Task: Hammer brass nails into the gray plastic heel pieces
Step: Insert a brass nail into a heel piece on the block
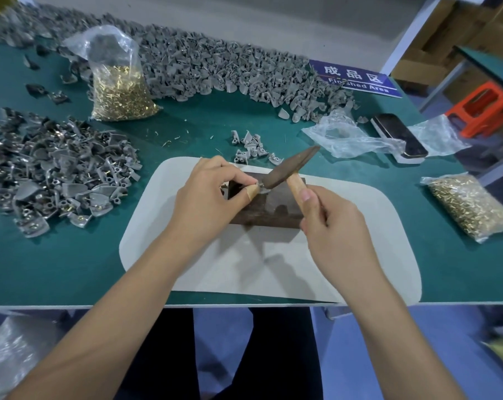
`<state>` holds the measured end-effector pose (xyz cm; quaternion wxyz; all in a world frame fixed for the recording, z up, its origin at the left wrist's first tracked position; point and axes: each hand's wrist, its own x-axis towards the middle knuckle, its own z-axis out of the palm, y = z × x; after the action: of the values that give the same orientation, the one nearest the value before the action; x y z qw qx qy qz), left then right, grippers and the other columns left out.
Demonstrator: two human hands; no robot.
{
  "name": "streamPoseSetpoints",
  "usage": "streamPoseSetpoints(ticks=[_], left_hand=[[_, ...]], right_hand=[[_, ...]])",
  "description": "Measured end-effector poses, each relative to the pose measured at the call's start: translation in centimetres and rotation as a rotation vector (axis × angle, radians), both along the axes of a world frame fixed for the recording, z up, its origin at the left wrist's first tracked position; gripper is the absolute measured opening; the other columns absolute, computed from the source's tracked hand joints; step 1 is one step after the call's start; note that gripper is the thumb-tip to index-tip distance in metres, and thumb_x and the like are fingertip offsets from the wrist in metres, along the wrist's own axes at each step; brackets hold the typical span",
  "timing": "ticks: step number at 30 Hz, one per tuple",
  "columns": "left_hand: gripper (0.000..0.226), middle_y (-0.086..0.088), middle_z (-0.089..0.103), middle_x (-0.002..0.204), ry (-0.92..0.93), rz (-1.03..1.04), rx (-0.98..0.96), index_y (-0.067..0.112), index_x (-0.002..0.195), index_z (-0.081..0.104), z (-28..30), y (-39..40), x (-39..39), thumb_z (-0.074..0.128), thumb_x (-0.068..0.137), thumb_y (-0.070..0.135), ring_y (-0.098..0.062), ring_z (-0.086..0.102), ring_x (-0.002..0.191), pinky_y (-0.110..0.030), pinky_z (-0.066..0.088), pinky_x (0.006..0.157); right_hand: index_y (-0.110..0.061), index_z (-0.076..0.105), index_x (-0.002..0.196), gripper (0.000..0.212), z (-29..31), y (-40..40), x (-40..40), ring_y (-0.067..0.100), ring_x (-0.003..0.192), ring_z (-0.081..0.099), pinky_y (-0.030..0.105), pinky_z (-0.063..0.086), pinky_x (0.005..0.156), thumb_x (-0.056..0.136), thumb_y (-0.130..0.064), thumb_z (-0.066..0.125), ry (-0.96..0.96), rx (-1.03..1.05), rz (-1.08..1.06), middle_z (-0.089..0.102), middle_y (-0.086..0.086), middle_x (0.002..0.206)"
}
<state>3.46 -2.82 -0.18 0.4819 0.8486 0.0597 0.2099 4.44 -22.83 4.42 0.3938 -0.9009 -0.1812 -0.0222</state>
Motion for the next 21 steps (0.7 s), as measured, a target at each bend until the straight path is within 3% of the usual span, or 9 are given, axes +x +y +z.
streamPoseSetpoints(ticks=[9,14,18,21], left_hand=[[0.004,0.017,0.059,0.091,-0.011,-0.015,-0.024,0.041,0.088,0.077,-0.1,0.0,0.0,0.080,0.085,0.040,-0.010,0.053,0.106,-0.047,0.051,0.082],[0.005,0.019,0.060,0.090,-0.009,-0.003,-0.008,0.042,0.085,0.077,-0.1,0.1,0.2,0.079,0.083,0.046,-0.008,0.052,0.105,-0.046,0.051,0.080],[0.005,0.017,0.060,0.089,0.009,-0.010,-0.007,0.043,0.084,0.076,-0.2,0.2,0.3,0.081,0.083,0.043,-0.008,0.052,0.104,-0.046,0.051,0.081],[0.008,0.018,0.059,0.088,0.016,-0.029,-0.015,0.046,0.081,0.074,0.0,0.4,0.3,0.081,0.082,0.043,-0.008,0.052,0.105,-0.046,0.050,0.081]], right_hand=[[-0.027,0.042,0.068,0.042,0.7,-0.2,0.4,0.019,0.058,0.039,0.036,0.031,0.056,0.110,-0.030,0.043,0.014,-0.037,0.006,0.045,0.000,0.059],[-0.019,0.052,0.079,0.035,0.6,-0.3,0.6,0.018,0.059,0.040,0.036,0.031,0.056,0.110,-0.028,0.040,-0.056,0.117,-0.092,0.050,0.005,0.063],[-0.019,0.053,0.077,0.036,0.5,-0.5,0.8,0.015,0.054,0.038,0.032,0.030,0.054,0.109,-0.030,0.041,0.062,0.010,-0.011,0.048,-0.004,0.060],[-0.021,0.050,0.076,0.036,1.2,-0.8,1.0,0.020,0.055,0.045,0.032,0.033,0.054,0.109,-0.032,0.040,-0.033,0.074,-0.085,0.052,0.001,0.062]])
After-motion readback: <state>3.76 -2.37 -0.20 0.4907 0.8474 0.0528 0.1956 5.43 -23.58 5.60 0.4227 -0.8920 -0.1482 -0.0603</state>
